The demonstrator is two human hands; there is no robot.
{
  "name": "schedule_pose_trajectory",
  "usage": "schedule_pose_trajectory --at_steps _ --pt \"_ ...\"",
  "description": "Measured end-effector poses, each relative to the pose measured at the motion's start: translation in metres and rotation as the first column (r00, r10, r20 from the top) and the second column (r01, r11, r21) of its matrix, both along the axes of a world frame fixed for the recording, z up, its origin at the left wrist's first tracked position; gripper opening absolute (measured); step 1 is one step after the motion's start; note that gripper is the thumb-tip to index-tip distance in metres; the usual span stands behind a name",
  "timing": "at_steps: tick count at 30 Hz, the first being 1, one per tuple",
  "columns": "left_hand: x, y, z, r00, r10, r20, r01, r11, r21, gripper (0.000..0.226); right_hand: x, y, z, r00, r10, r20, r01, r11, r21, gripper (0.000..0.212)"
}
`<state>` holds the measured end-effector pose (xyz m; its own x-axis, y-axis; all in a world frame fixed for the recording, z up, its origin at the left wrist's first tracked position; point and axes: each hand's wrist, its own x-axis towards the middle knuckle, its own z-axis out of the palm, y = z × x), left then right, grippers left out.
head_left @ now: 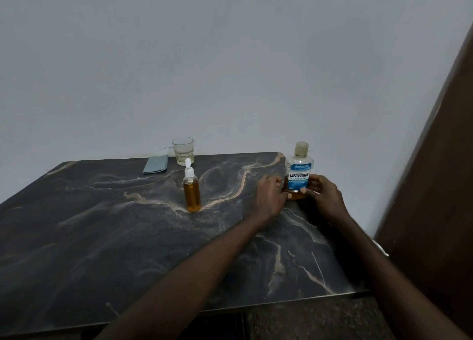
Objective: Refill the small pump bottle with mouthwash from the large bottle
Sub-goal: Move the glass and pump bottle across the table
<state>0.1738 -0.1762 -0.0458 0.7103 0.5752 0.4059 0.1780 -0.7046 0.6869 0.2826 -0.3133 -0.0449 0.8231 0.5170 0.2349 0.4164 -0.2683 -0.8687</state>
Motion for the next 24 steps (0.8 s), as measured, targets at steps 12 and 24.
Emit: schedule_pose_trajectory --at_steps 12,24 --pt "-0.142 0.017 0.097 0.815 -0.047 0.578 -0.188 0.921 0.340 0.042 -0.142 0.086 0.032 0.981 0.152 0.120 -0.172 0.969 0.179 0.020" --pt "-0.209 0.155 0.076 0.781 0.402 0.478 -0.434 0.900 -0.048 0.047 -0.191 0.180 0.023 0.886 0.462 0.038 -0.461 0.887 -0.032 0.052"
